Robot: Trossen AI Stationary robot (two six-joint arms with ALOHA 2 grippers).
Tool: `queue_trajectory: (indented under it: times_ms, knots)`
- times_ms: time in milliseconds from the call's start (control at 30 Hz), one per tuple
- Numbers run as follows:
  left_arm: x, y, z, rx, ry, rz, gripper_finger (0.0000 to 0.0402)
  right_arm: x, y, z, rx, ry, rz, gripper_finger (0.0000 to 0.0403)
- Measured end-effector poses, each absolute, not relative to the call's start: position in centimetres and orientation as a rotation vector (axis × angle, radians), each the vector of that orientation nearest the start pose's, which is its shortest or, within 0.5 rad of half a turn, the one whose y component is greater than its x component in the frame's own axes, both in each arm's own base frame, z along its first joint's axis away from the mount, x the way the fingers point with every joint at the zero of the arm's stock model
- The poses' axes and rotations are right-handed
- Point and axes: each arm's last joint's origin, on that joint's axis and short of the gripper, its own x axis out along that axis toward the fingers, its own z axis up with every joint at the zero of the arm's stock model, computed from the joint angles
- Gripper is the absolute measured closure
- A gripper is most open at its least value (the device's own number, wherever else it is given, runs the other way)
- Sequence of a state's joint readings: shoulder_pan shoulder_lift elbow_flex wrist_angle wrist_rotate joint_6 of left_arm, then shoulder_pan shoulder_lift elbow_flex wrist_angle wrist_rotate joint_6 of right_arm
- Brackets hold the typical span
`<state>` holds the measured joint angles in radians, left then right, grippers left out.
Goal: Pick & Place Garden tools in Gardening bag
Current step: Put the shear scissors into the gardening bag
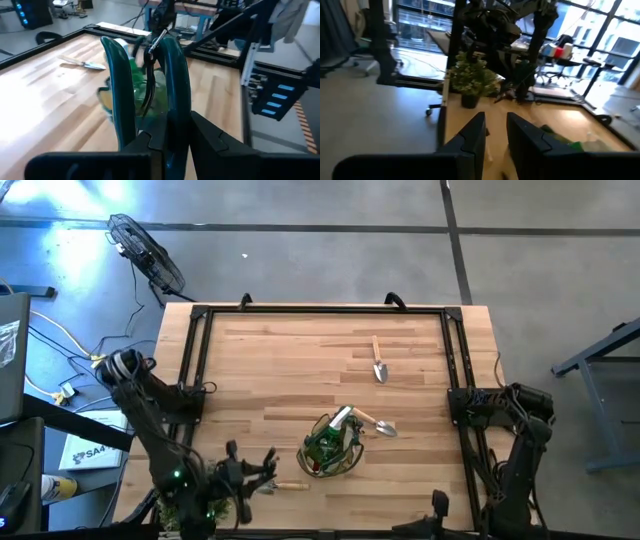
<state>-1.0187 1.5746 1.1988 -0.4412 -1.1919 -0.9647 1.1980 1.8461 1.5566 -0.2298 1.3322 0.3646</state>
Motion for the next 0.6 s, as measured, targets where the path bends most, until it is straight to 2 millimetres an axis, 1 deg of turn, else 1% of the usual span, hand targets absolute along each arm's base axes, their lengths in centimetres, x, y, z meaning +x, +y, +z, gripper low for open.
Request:
queue_trajectory:
  times_ms: [133, 367, 467, 600]
  knots:
    - [19.3, -27.7, 26.6, -0.226, 0.213, 0.297, 0.0358, 17.6, 37.3, 30.3, -0.109, 0.135, -0.146, 0.0334]
    - [20.7, -29.7, 25.0, -0.256, 0.115, 0.34, 0.0358, 17.9, 37.8, 29.2, -0.108, 0.149, -0.134, 0.0334]
    - [21.5, -30.0, 24.2, -0.224, 0.09, 0.377, 0.0358, 18.0, 38.1, 28.7, -0.117, 0.152, -0.134, 0.0334]
    - [22.4, -29.8, 23.5, -0.211, 0.064, 0.43, 0.0358, 17.9, 38.1, 28.5, -0.136, 0.141, -0.163, 0.0334]
